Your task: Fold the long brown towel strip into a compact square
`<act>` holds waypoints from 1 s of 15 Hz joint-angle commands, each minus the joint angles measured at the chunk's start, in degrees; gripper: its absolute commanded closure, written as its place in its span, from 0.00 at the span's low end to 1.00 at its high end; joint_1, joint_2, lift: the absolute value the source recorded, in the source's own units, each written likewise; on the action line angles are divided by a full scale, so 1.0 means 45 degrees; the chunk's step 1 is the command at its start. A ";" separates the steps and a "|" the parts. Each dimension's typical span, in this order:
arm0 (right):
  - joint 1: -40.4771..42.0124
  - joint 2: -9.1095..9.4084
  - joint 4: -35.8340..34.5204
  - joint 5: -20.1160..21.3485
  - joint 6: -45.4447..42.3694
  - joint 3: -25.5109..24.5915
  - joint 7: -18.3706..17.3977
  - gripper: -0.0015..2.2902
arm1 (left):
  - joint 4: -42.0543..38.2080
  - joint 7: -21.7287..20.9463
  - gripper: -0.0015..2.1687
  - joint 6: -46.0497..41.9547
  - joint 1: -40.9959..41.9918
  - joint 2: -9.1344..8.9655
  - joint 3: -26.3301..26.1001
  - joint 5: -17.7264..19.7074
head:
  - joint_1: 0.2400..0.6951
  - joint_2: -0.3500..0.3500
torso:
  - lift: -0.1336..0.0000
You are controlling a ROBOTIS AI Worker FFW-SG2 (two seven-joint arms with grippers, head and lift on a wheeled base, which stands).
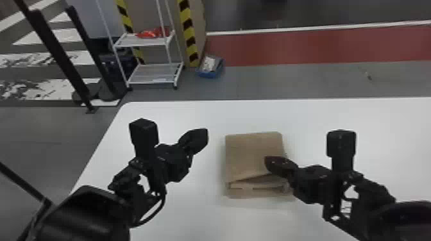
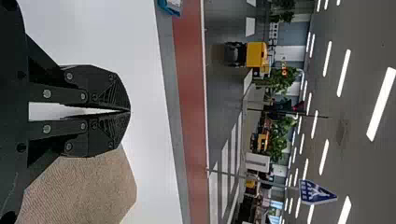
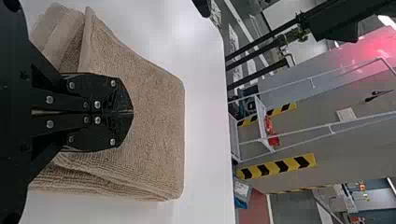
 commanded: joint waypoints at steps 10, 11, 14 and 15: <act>0.1766 -0.0109 -0.0548 -0.0116 -0.1157 -0.0384 0.0124 0.77 | -0.0587 0.0019 0.48 0.0225 0.0407 -0.0047 -0.0108 -0.0007 | 1.00 0.71 | 0.07; 0.1766 -0.0109 -0.0568 -0.0116 -0.1313 -0.0403 0.0143 0.77 | -0.0684 0.0019 0.48 0.0225 0.0485 -0.0028 -0.0088 -0.0026 | 1.00 0.71 | 0.07; 0.2039 -0.0128 -0.0665 -0.0390 -0.3344 -0.0755 0.0416 0.57 | -0.0977 0.0039 0.45 0.0225 0.0680 -0.0028 0.0009 -0.0007 | 1.00 0.70 | 0.07; 0.2059 -0.0128 -0.0802 -0.0429 -0.3852 -0.1067 0.0553 0.30 | -0.1036 0.0039 0.31 0.0225 0.0700 -0.0028 0.0009 -0.0007 | 1.00 0.70 | 0.07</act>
